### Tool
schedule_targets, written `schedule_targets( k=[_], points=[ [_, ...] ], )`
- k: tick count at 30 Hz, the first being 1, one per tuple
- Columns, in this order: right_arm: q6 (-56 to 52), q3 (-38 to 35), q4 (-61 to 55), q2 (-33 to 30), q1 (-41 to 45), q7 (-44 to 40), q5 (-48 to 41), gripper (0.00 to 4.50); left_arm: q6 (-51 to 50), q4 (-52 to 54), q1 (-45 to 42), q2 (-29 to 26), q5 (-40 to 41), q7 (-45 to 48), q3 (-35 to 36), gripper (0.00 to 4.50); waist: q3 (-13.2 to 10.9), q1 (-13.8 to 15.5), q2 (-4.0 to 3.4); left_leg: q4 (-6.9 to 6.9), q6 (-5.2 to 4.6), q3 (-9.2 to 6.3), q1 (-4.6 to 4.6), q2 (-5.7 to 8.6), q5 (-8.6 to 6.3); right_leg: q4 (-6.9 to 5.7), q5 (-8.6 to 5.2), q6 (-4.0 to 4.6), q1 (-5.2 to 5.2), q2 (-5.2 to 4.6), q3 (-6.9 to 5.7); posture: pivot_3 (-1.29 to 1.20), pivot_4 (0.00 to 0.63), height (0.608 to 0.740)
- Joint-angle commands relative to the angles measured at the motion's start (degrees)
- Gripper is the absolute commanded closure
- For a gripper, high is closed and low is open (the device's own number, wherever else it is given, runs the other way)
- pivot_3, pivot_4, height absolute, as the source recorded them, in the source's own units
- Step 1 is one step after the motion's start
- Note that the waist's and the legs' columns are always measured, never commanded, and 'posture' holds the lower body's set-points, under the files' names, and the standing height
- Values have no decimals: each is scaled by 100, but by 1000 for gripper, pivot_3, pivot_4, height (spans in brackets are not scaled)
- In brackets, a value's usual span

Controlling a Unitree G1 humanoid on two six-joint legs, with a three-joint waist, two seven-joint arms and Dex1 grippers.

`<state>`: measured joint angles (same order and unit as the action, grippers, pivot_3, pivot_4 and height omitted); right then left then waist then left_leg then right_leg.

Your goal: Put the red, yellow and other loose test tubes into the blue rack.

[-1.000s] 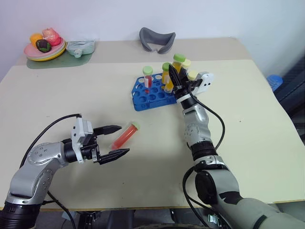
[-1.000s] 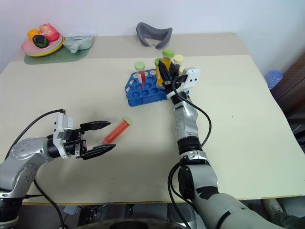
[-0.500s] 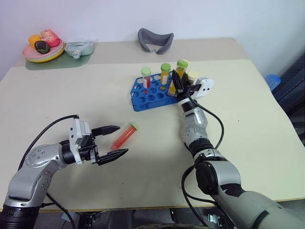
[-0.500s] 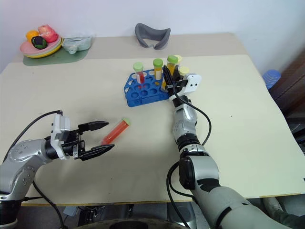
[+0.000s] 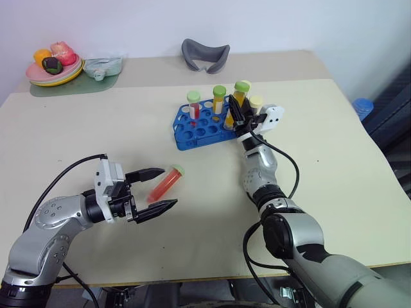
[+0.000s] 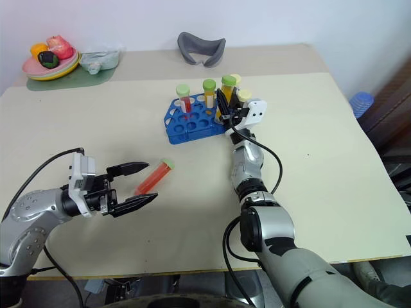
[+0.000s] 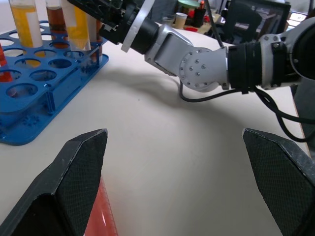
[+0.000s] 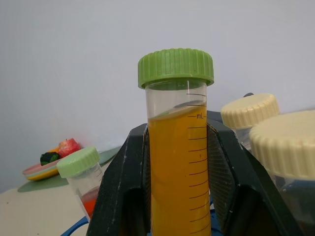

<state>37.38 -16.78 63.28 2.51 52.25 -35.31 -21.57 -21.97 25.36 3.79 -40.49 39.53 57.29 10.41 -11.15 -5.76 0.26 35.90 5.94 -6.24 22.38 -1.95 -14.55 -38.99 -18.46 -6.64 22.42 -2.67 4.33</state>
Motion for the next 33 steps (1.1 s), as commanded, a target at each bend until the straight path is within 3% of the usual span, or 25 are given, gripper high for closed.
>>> schedule_targets(
  k=[1,33],
  points=[
    [-75,-16,60,100,150,-66,4,3355,-4,193,5,13,148,-26,132,0,0,-1,0,0,0,0,0,0,0,0,0,0,0,0,0,0,150,740],
    [87,86,543,-301,468,354,712,3355,249,89,27,292,98,-199,256,0,0,15,0,0,0,1,0,1,0,0,0,0,0,-1,1,0,150,740]
  ],
)
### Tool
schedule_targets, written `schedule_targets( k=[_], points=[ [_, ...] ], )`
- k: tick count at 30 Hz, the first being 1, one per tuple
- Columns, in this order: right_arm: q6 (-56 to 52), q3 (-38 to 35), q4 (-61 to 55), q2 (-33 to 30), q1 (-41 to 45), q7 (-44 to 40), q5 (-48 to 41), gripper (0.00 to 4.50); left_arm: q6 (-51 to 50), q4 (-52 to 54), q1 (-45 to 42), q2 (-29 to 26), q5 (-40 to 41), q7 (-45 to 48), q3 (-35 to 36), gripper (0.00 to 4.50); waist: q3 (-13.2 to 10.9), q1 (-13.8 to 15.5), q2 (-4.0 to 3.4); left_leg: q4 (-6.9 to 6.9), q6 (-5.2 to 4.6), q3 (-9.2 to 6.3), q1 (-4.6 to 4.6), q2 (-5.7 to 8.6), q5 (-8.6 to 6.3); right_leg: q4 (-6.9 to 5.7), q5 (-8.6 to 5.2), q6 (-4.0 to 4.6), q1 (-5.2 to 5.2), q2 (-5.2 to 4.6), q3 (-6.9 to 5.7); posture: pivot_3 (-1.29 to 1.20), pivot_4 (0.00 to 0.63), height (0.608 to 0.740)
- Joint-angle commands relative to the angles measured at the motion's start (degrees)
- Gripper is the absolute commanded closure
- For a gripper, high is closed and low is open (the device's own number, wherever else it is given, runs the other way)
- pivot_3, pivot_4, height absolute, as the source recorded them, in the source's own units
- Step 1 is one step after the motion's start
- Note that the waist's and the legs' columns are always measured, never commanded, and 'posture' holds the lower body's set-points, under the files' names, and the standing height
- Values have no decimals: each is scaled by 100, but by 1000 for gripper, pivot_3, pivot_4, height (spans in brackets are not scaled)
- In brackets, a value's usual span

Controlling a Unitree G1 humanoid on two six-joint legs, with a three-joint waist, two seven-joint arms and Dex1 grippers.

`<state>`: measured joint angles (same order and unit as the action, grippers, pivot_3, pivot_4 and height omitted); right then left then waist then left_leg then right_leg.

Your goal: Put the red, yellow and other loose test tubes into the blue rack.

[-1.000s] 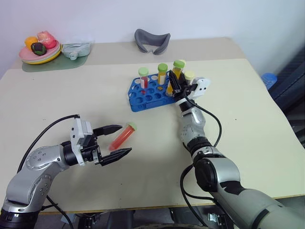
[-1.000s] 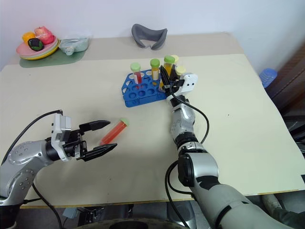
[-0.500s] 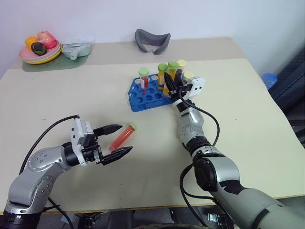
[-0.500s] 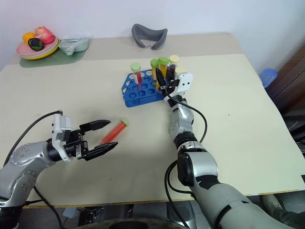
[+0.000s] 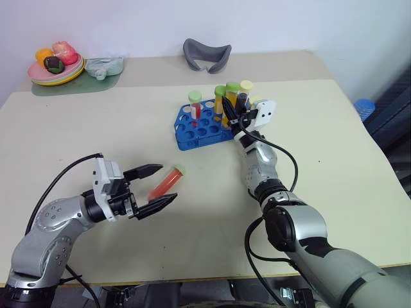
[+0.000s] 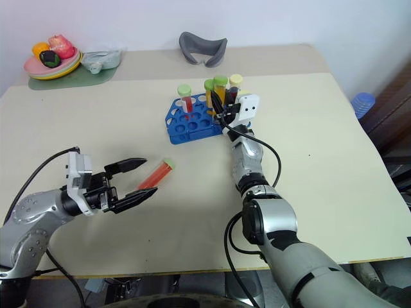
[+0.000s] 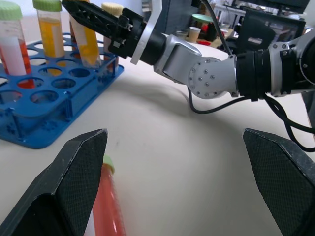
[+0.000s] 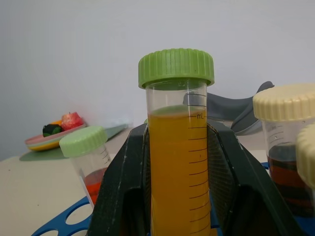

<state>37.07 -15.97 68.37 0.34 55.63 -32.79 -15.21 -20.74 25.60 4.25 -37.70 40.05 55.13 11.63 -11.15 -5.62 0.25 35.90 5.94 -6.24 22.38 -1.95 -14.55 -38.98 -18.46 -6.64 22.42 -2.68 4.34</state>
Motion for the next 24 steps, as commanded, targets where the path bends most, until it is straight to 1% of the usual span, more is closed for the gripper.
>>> schedule_targets(
  k=[1,4,6,7,9,10,11,12,19,24],
  points=[
    [147,-3,37,-83,126,106,90,3355,132,60,-20,19,40,11,140,0,0,0,0,0,0,0,0,0,0,0,0,0,0,0,0,0,150,740],
    [244,-38,34,-67,110,122,97,3355,147,59,-13,32,30,2,147,0,0,1,0,0,0,0,0,0,0,0,0,0,0,0,0,0,150,740],
    [301,-57,20,-47,94,136,90,2509,149,60,-9,35,27,-4,144,0,0,3,0,0,0,0,0,0,0,0,0,0,0,0,0,0,150,740],
    [317,-61,15,-39,89,142,88,2226,150,59,-8,36,26,-6,144,0,0,2,0,0,0,0,0,0,0,0,0,0,0,0,0,0,150,740],
    [369,-71,-8,-8,70,157,74,1177,147,53,-14,39,26,-10,145,0,0,0,0,0,0,0,0,0,0,0,0,0,0,0,0,0,150,740],
    [418,-69,-24,7,58,202,82,726,145,49,-17,41,28,-12,146,0,0,-6,0,0,0,0,0,0,0,0,0,0,0,0,0,0,150,740],
    [461,-71,-50,26,45,225,77,128,140,41,-23,48,34,-20,149,0,0,-7,0,0,0,0,0,0,0,0,0,0,1,0,0,0,150,740],
    [491,-77,-76,43,34,230,62,55,136,36,-27,54,39,-22,151,0,0,-6,0,0,0,0,0,0,0,0,0,0,1,0,0,0,150,740],
    [639,-44,-428,126,-203,55,-63,55,161,-80,-100,92,13,28,108,0,0,-6,0,-1,0,0,0,0,0,0,0,0,1,0,0,0,150,740],
    [492,110,-584,40,-371,397,192,55,200,-194,-193,124,-39,86,40,0,0,-3,0,-1,0,0,0,0,0,0,0,0,1,0,0,0,150,740]
  ],
)
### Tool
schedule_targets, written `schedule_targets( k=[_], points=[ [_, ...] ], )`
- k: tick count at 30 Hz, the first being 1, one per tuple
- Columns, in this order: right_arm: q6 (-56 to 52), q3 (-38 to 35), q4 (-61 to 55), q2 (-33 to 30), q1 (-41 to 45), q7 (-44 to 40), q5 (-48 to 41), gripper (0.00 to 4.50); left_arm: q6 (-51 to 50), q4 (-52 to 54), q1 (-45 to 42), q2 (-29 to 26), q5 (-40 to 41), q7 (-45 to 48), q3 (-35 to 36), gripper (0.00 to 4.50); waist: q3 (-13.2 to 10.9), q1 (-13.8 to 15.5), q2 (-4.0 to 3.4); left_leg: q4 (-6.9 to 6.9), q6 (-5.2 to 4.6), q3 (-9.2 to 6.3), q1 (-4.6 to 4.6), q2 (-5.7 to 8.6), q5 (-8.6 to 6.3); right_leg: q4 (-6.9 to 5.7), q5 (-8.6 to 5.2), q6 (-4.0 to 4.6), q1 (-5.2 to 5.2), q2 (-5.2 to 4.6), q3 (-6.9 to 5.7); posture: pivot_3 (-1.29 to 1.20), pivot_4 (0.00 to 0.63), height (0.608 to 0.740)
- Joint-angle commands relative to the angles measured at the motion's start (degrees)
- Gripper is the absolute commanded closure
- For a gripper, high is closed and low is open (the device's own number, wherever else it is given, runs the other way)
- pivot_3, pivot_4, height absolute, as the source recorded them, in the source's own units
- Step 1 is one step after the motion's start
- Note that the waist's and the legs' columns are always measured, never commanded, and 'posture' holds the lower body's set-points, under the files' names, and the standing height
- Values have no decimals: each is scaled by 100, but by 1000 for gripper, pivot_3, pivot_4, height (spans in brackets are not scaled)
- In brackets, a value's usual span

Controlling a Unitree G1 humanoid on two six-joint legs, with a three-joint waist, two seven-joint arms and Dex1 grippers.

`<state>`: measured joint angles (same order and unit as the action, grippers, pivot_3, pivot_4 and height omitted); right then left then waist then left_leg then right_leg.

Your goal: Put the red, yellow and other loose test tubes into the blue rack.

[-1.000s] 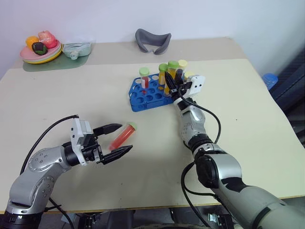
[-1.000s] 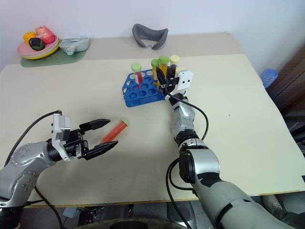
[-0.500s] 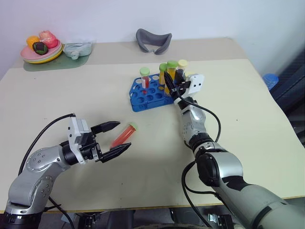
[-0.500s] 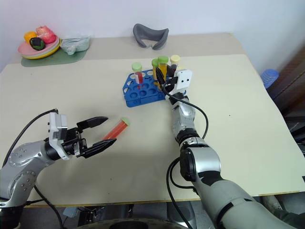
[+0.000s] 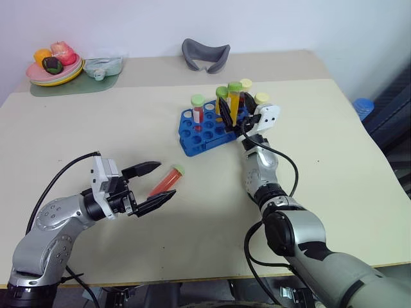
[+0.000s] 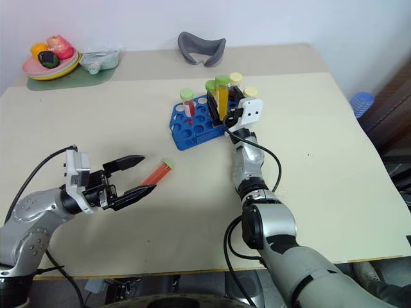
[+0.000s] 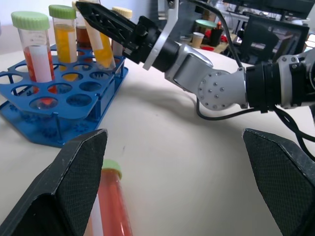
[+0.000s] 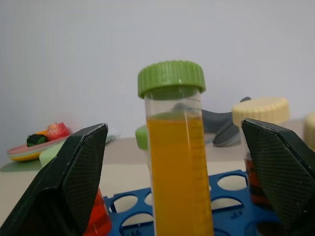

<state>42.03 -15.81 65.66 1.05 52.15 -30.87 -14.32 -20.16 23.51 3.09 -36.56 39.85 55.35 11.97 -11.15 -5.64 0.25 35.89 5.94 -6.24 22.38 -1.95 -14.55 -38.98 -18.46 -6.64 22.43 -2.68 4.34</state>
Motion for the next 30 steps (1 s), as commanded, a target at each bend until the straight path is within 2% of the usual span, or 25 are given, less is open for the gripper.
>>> schedule_targets(
  k=[1,4,9,14,22,30],
  points=[
    [-143,176,-450,-82,-71,426,247,55,152,-7,-91,7,-31,79,4,0,0,-1,0,0,0,0,0,0,0,0,0,0,0,0,0,0,150,740],
    [-697,398,-1259,-125,-359,684,405,55,169,-45,-103,11,-51,105,10,0,0,5,0,0,0,0,0,0,0,0,0,0,1,0,0,0,150,740],
    [-2398,919,-3416,-271,-1237,872,557,55,176,-56,-63,47,-72,116,-20,0,0,25,0,-1,0,-1,3,0,0,2,0,-1,1,-1,0,0,150,740],
    [-3939,1118,-4816,-608,-1538,1369,809,55,174,-97,-105,84,-89,124,-68,0,0,17,0,0,0,-1,3,0,0,1,-1,0,4,0,1,0,150,740],
    [-5813,1256,-5735,-989,-1453,1483,728,55,168,-108,-133,100,-94,118,-90,0,0,25,1,-1,0,-1,4,0,0,2,-1,0,3,-1,1,0,150,740],
    [-6828,1400,-5991,-1158,-1153,1415,645,55,215,-47,-131,255,-106,-111,-52,0,0,21,1,-1,0,0,5,0,0,3,-1,0,5,-1,1,0,150,740]
  ],
)
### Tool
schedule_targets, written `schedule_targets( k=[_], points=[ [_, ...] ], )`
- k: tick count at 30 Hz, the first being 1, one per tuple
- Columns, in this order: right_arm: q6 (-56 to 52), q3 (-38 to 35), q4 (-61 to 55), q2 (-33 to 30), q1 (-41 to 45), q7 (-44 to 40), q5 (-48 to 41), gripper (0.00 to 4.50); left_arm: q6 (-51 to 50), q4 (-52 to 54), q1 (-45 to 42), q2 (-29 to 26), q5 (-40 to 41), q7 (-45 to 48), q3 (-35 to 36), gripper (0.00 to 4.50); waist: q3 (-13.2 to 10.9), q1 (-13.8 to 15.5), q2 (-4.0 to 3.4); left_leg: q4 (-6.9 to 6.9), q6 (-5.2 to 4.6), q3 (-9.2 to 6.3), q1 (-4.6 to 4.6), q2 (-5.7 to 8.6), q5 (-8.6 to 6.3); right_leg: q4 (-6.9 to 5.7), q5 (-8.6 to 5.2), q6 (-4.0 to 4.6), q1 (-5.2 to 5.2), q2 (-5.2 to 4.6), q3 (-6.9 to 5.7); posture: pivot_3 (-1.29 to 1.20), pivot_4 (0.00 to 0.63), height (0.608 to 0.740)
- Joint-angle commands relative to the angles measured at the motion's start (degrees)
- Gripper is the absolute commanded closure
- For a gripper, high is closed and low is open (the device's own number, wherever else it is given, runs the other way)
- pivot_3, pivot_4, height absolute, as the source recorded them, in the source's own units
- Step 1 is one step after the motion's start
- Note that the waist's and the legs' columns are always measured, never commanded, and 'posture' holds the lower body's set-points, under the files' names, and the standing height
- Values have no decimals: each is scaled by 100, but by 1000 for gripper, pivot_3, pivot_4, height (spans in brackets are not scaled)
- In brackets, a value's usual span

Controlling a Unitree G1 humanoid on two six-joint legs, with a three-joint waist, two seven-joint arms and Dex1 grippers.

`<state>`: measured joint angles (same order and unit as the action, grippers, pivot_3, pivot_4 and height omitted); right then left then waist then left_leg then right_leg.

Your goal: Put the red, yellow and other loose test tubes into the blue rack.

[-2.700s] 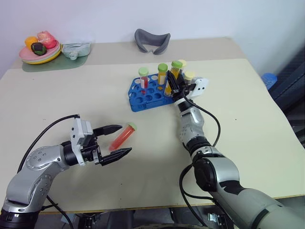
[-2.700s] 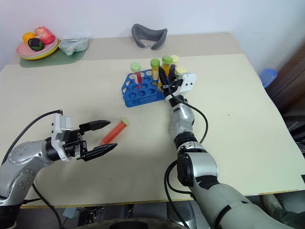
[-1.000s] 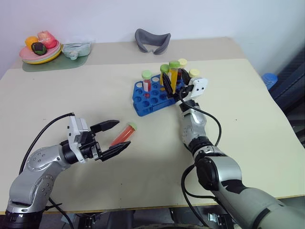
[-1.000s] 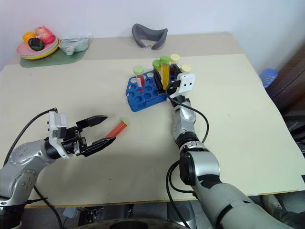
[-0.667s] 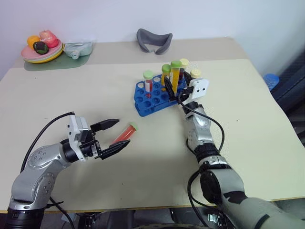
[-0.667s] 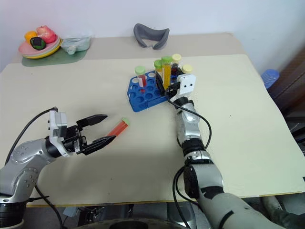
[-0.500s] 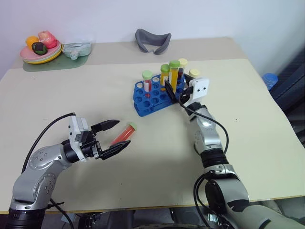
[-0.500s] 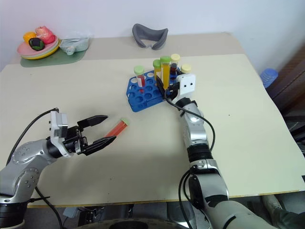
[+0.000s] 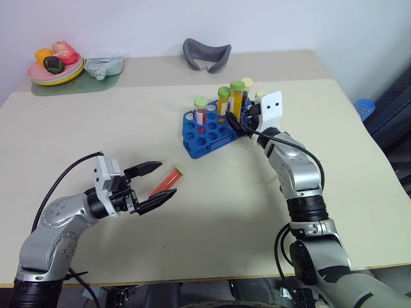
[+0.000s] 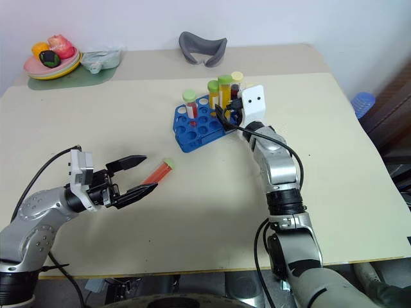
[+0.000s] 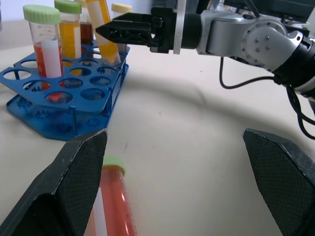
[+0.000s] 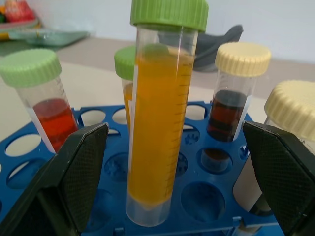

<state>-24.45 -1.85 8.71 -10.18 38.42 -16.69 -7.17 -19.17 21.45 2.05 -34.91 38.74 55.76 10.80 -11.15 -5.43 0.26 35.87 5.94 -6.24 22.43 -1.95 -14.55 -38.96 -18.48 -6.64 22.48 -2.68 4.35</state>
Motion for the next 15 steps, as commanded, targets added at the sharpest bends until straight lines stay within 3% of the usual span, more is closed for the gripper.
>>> schedule_targets(
  k=[1,15],
  points=[
    [-256,-1,-277,-39,262,-12,-85,55,122,166,-29,132,-24,-219,53,0,0,2,0,0,0,0,0,0,0,0,0,0,0,0,0,0,150,740],
    [-464,-83,109,-111,759,-256,-231,55,253,219,54,431,-212,-667,5,0,0,4,1,-1,0,0,2,0,0,1,0,0,1,0,0,0,150,740]
  ],
)
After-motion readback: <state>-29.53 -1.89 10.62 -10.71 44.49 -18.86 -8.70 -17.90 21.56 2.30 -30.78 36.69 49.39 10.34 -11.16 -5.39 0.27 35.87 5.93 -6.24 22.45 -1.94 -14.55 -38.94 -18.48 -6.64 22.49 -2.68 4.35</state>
